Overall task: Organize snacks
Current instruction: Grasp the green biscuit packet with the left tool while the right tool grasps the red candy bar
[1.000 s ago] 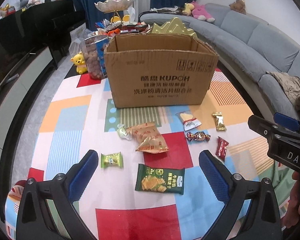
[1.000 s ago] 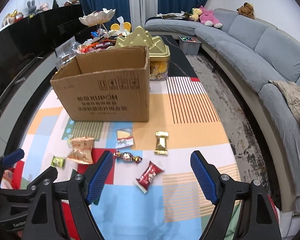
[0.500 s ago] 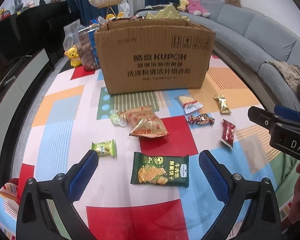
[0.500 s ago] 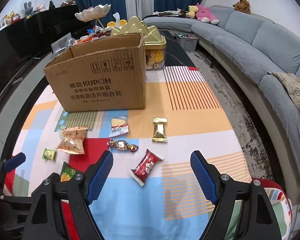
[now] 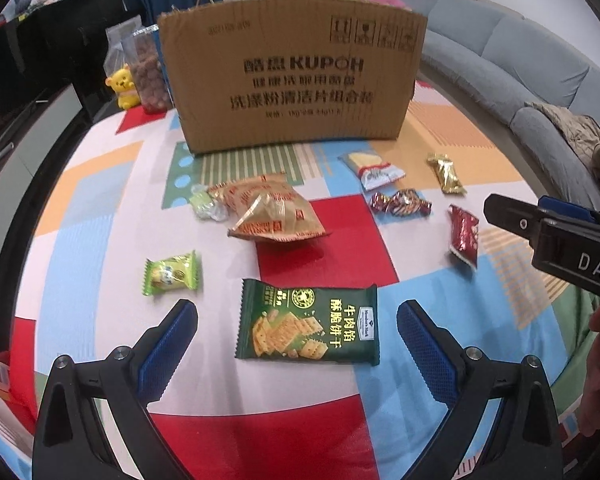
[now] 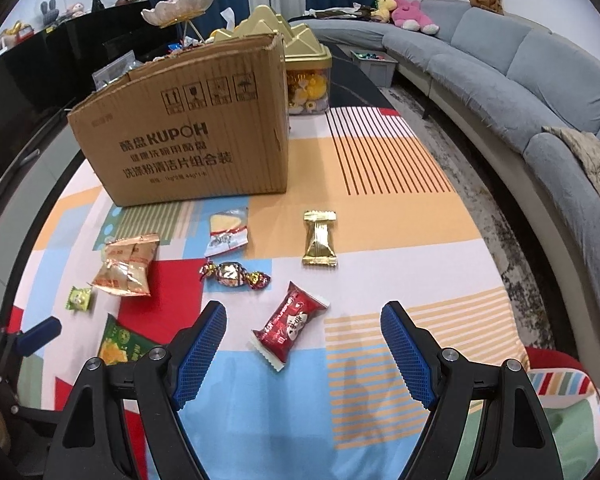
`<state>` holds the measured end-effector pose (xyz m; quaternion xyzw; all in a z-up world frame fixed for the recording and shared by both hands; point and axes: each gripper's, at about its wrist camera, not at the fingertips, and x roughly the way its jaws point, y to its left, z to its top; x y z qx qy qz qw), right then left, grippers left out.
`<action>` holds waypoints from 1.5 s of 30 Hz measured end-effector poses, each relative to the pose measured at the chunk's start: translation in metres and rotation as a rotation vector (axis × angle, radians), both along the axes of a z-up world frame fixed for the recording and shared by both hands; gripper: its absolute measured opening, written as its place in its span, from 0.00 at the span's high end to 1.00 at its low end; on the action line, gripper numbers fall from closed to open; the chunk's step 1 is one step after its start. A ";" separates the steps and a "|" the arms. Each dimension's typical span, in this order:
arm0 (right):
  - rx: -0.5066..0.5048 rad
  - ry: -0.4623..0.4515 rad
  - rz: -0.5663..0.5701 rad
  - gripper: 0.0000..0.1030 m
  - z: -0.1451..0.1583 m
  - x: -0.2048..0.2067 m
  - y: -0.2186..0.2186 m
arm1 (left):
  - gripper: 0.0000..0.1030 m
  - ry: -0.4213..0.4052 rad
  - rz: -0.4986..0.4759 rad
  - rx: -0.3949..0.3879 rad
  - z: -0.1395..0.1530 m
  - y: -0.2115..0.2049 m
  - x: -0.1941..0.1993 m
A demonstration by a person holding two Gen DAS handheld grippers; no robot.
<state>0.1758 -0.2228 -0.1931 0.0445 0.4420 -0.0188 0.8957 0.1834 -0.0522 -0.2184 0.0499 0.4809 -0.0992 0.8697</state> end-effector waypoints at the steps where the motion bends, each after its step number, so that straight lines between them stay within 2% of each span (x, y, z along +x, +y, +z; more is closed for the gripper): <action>1: 0.000 0.005 0.000 0.22 -0.003 0.001 0.000 | 0.02 0.005 -0.001 0.001 -0.003 0.000 0.001; 9: -0.017 0.033 0.011 0.22 -0.023 0.010 0.002 | 0.03 0.038 0.003 0.003 -0.024 0.002 0.007; 16: 0.013 0.074 0.007 0.22 -0.038 0.017 0.001 | 0.03 0.049 -0.004 -0.024 -0.031 0.002 0.010; 21: 0.028 0.084 0.011 0.22 -0.043 0.021 0.001 | 0.03 0.046 -0.003 -0.042 -0.033 0.003 0.012; 30: 0.001 0.083 0.025 0.22 -0.048 0.027 0.006 | 0.04 0.003 -0.033 -0.002 -0.037 -0.006 0.007; 34: -0.011 0.078 0.025 0.23 -0.048 0.026 0.006 | 0.10 -0.009 -0.034 -0.003 -0.035 -0.007 0.005; 40: -0.036 0.070 0.009 0.40 -0.046 0.025 0.005 | 0.22 -0.018 -0.037 -0.004 -0.033 -0.008 0.003; 42: -0.038 0.064 0.011 0.53 -0.045 0.024 0.005 | 0.24 -0.018 -0.037 -0.004 -0.033 -0.008 0.002; 45: -0.035 0.060 0.021 0.65 -0.044 0.024 0.006 | 0.26 -0.018 -0.030 -0.004 -0.032 -0.007 0.002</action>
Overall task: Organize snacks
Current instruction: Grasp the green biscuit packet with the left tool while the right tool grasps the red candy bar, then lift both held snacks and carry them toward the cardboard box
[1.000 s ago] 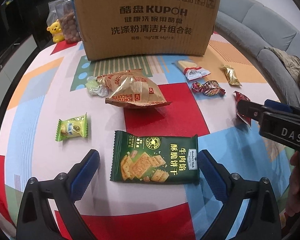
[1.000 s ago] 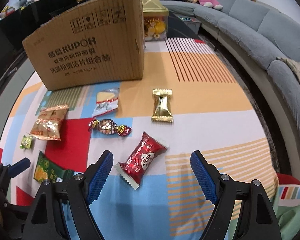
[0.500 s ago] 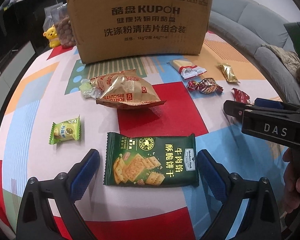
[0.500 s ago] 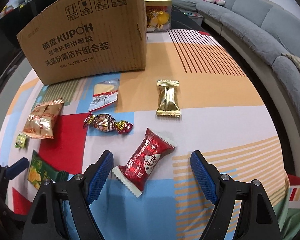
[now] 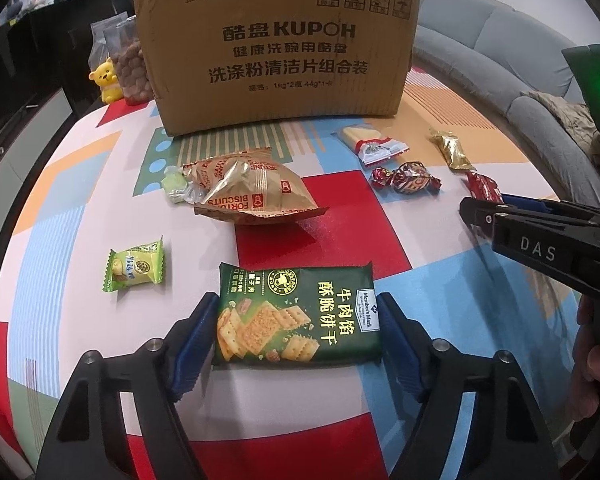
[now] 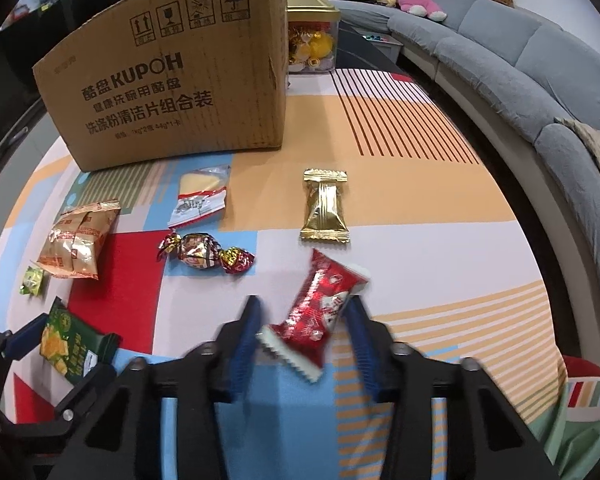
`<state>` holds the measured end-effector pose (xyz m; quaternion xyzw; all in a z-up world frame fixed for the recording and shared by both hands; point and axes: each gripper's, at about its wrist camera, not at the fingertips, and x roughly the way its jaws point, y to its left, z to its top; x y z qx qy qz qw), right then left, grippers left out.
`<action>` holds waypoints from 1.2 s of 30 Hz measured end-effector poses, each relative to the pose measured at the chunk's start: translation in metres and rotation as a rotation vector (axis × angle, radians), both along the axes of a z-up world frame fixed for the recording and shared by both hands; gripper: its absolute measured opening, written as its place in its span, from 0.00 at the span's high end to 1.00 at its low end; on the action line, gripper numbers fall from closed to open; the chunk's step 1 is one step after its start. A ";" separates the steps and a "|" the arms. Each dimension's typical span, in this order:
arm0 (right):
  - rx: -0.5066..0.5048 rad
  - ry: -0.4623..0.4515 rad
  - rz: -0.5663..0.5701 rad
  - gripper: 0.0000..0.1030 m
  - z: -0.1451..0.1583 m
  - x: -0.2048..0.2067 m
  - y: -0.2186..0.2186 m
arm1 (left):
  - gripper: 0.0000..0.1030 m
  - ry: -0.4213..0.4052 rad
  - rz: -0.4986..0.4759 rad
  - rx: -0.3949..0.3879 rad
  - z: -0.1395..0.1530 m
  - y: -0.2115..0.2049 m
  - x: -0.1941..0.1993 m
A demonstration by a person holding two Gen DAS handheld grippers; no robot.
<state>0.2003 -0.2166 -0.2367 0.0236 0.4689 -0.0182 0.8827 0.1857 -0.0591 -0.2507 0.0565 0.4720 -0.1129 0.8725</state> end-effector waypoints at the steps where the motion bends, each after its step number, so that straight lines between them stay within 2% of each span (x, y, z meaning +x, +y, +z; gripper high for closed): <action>1: 0.002 -0.001 0.002 0.66 0.000 0.000 0.000 | 0.27 0.000 0.001 0.000 0.000 0.000 0.000; 3: 0.005 -0.001 0.004 0.72 0.001 -0.001 0.000 | 0.28 0.002 0.005 0.000 0.000 0.001 0.000; 6: 0.006 -0.002 0.003 0.73 0.001 -0.002 -0.001 | 0.29 0.005 0.014 0.001 0.002 0.002 0.000; 19: 0.007 -0.050 0.015 0.73 0.018 -0.011 -0.001 | 0.30 -0.046 0.027 0.014 0.025 0.002 -0.008; 36: -0.022 -0.164 0.041 0.73 0.060 -0.034 0.003 | 0.30 -0.142 0.076 0.015 0.074 0.012 -0.025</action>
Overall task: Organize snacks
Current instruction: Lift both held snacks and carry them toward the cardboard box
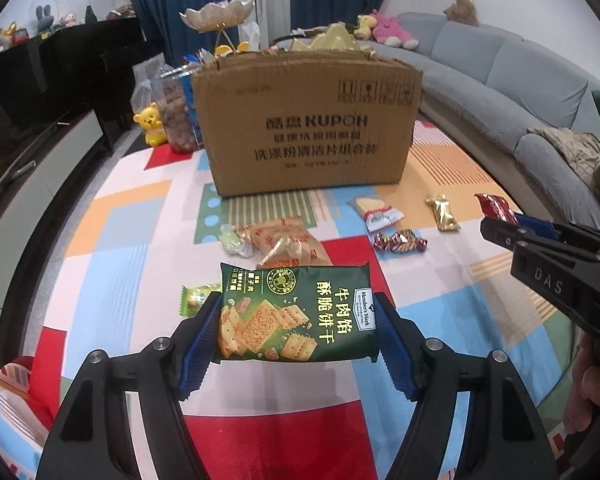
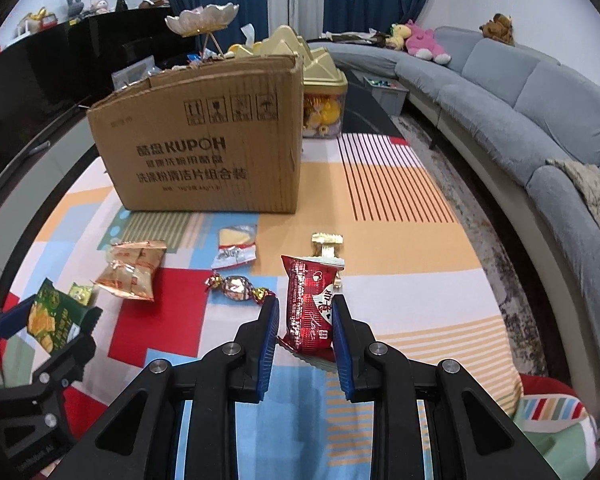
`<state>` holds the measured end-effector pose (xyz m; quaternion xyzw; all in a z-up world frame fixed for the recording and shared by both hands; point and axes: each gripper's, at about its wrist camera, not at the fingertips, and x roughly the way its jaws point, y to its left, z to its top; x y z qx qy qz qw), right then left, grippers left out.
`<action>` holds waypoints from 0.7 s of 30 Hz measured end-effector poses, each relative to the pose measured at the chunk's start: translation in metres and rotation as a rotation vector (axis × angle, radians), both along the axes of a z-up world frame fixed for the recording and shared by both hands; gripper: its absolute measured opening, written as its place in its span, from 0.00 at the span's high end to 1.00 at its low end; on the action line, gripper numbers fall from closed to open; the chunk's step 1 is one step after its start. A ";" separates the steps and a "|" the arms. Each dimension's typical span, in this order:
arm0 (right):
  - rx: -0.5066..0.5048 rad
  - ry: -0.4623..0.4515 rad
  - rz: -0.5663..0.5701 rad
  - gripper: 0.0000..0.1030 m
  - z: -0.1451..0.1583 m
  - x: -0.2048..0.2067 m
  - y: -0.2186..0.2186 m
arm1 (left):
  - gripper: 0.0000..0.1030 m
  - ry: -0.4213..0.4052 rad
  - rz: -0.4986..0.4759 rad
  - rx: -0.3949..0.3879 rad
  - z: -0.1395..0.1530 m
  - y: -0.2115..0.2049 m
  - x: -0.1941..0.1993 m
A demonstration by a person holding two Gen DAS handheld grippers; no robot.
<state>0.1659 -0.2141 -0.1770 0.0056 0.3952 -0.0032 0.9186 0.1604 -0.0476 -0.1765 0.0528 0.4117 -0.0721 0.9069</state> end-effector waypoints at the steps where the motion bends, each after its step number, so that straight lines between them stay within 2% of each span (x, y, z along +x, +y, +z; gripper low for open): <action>1: 0.001 -0.002 0.001 0.73 0.001 -0.001 0.000 | 0.30 -0.005 0.003 0.000 0.002 0.001 -0.001; 21: -0.011 -0.078 0.045 0.73 0.051 -0.025 0.017 | 0.30 -0.096 0.090 -0.009 0.048 0.018 -0.010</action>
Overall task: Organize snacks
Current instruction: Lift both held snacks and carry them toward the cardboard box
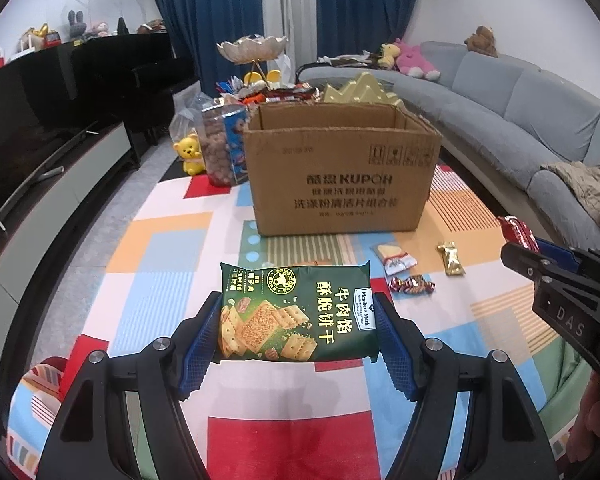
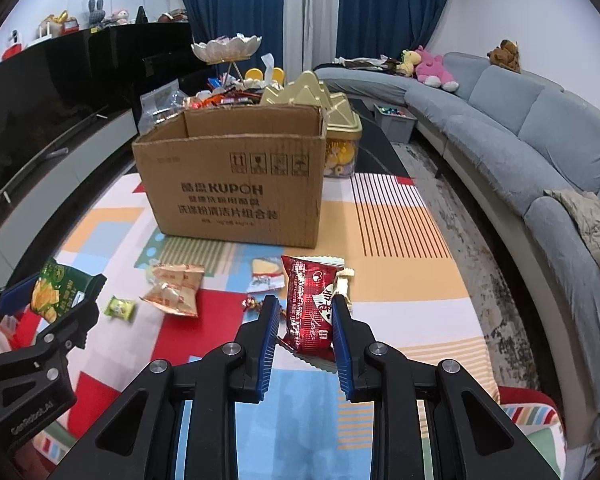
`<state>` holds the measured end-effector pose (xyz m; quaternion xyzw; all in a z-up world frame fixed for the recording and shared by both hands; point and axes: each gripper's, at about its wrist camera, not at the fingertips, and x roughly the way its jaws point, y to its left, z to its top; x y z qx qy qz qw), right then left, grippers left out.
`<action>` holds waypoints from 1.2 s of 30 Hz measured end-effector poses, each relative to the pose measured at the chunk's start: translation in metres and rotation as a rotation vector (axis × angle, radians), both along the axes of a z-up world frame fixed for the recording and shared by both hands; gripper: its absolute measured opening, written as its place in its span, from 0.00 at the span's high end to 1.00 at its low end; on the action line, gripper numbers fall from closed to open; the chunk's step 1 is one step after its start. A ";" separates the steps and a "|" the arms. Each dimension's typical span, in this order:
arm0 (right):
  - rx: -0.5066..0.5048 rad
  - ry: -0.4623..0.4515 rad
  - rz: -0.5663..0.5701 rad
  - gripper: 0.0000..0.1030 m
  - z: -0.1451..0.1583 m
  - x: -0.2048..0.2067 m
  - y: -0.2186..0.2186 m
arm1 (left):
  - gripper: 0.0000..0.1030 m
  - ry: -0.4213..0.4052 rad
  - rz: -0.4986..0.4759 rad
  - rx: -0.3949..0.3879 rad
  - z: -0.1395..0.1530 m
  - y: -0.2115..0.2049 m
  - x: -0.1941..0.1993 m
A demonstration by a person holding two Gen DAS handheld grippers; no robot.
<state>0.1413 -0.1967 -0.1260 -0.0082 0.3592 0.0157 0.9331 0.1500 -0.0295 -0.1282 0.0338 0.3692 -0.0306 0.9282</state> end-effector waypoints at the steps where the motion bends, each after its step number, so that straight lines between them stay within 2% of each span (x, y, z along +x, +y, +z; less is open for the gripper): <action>1: 0.001 -0.001 0.002 0.73 0.003 0.000 0.000 | 0.30 -0.004 0.003 0.001 0.003 0.000 0.000; 11: 0.003 -0.028 0.026 0.73 0.031 0.012 0.008 | 0.30 -0.030 0.030 -0.008 0.034 0.006 0.015; 19: 0.002 -0.082 0.041 0.73 0.068 0.028 0.012 | 0.30 -0.076 0.041 -0.022 0.069 0.009 0.041; 36: 0.007 -0.143 0.061 0.73 0.114 0.071 0.012 | 0.30 -0.138 0.027 -0.018 0.119 0.002 0.095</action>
